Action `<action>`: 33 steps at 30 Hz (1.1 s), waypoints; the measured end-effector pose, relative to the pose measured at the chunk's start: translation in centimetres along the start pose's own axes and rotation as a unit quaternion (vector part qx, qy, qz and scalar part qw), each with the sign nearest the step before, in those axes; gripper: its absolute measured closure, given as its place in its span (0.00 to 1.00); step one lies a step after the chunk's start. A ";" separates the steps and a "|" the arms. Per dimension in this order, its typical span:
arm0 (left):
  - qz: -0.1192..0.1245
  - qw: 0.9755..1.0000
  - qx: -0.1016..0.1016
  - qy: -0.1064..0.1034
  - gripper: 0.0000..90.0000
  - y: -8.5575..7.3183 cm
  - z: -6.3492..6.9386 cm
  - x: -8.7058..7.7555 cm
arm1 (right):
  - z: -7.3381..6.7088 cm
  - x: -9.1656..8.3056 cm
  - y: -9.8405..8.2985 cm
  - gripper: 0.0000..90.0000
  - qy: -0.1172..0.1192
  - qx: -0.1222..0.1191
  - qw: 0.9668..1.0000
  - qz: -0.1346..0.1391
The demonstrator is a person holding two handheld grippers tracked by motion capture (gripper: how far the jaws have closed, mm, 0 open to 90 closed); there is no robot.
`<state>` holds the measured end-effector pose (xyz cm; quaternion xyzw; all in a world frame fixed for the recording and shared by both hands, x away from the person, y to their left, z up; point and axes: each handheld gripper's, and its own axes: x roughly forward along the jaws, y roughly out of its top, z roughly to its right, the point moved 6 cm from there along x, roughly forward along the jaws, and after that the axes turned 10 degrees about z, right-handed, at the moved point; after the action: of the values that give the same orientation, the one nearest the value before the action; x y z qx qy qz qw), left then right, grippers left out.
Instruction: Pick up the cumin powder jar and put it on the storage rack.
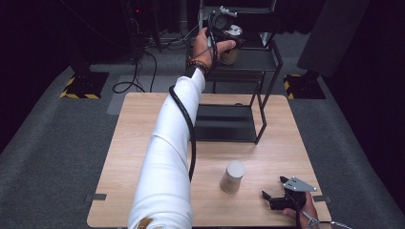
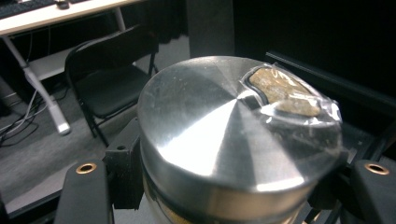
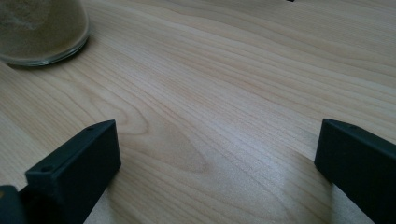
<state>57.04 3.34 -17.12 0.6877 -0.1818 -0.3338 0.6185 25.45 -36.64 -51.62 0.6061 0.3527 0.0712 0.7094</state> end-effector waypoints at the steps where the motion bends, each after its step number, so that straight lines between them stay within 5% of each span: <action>1: 0.001 1.000 0.001 0.001 0.35 -0.1 0.0 0.0 | 0.0 0.0 0.0 0.00 0.000 0.000 1.000 0.000; 6: 0.012 1.000 -0.008 -0.002 0.33 -0.6 -0.2 -0.1 | 0.0 0.0 0.0 0.00 0.000 0.000 1.000 0.000; 9: 0.005 1.000 -0.012 0.002 0.18 -0.6 -0.1 0.1 | 0.0 0.0 0.0 0.00 0.000 0.000 1.000 0.000; 16: 0.029 0.999 0.001 0.027 0.03 0.2 1.1 -0.7 | 0.0 0.0 0.0 0.00 0.000 0.000 1.000 0.000; 25: 0.059 0.998 -0.003 0.028 0.02 0.6 1.9 -3.4 | 0.0 0.0 0.0 0.00 0.000 -0.001 1.000 0.001; 33: 0.052 0.998 0.010 0.024 0.02 0.3 3.1 -6.2 | 0.0 0.0 0.0 0.00 0.000 -0.001 1.000 0.001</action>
<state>50.59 5.17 -15.45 0.6912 -0.2063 -0.2827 0.6323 25.45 -36.64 -51.63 0.6059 0.3522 0.0718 0.7097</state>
